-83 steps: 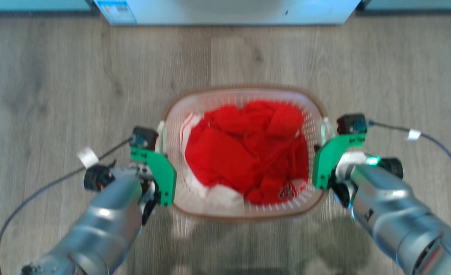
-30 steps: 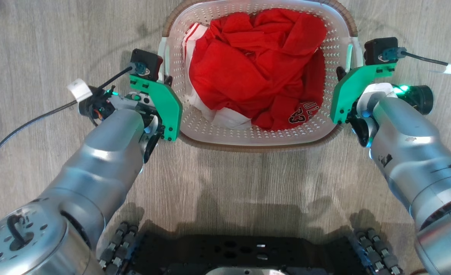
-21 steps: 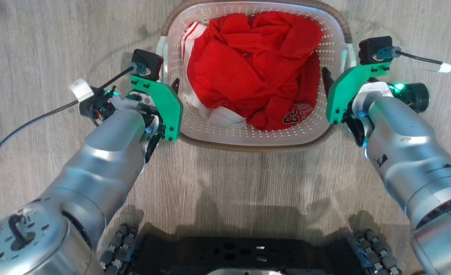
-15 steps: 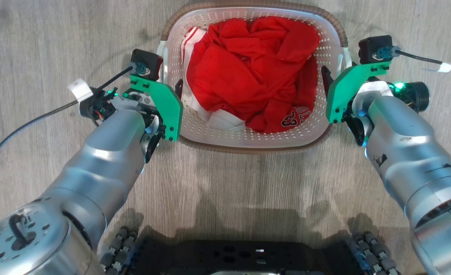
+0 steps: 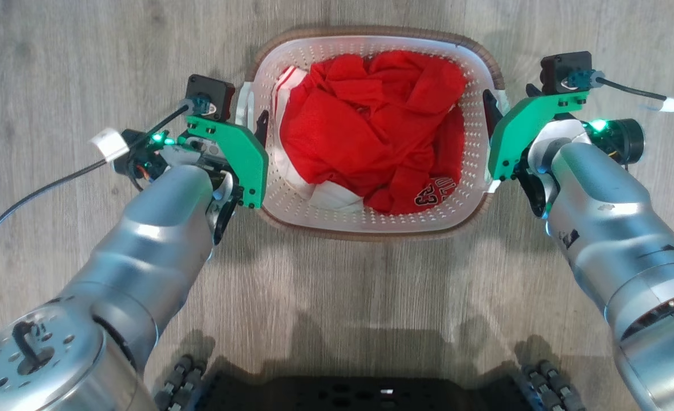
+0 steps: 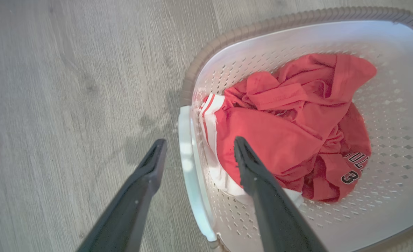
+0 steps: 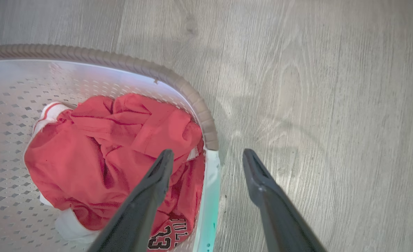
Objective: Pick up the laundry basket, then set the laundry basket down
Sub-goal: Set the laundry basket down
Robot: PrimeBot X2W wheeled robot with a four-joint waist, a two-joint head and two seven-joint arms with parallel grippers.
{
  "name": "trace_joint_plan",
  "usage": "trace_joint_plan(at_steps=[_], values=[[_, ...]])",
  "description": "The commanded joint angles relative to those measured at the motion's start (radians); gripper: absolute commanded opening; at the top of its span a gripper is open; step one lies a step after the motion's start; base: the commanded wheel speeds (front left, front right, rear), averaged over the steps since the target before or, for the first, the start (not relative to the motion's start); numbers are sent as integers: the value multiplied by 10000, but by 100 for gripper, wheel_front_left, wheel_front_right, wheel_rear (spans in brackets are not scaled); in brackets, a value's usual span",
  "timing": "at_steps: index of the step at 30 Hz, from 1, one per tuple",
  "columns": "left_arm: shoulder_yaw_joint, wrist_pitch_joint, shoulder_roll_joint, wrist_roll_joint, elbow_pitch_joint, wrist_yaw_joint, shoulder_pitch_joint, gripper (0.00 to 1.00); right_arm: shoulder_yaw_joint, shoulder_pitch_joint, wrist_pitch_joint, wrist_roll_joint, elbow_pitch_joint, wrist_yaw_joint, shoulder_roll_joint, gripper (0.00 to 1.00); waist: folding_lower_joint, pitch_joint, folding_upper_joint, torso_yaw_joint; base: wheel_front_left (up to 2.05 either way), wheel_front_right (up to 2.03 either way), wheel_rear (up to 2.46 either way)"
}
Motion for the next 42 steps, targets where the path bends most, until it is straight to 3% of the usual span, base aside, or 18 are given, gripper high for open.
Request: trace_joint_plan(at_steps=[1, 9, 13, 19, 25, 34, 42], values=[[133, -241, 194, -120, 16, -17, -18, 100, 64, 444, -282, -32, -134, 27, 216, 100, 1, -208, -1, -32, 0, 0, 0], [564, -506, 230, 23, -115, 42, -42, 100, 152, 503, -879, -82, -291, 27, 217, 100, 1, -803, -1, -88, 0, 0, 0], [1541, -513, 593, 580, -1118, 367, 114, 100, 10, 584, -1000, -323, -678, 27, 217, 100, 1, -1230, -1, -132, 0, 0, 0], [3670, -515, 1260, 2466, -3371, 1082, 1348, 100, -1334, 1352, -1008, -1380, -2342, 27, 81, 100, 1, -2036, -1, -259, 0, 0, 0], [5684, -516, 1491, 4569, -5415, 1396, 3098, 100, -2881, 2670, -1010, -2660, -4022, 27, 179, 100, 1, -2923, -1, -405, 0, 0, 0], [7983, -516, 1273, 6832, -7663, 1527, 5532, 100, -3256, 4586, -1011, -2922, -6253, 27, 215, 100, 1, -4309, -1, -511, 0, 0, 0], [9115, -516, 989, 7867, -9145, 1222, 7329, 100, -3515, 6095, -1011, -3129, -7767, 27, 216, 100, 1, -5360, -1, -550, 0, 0, 0]])
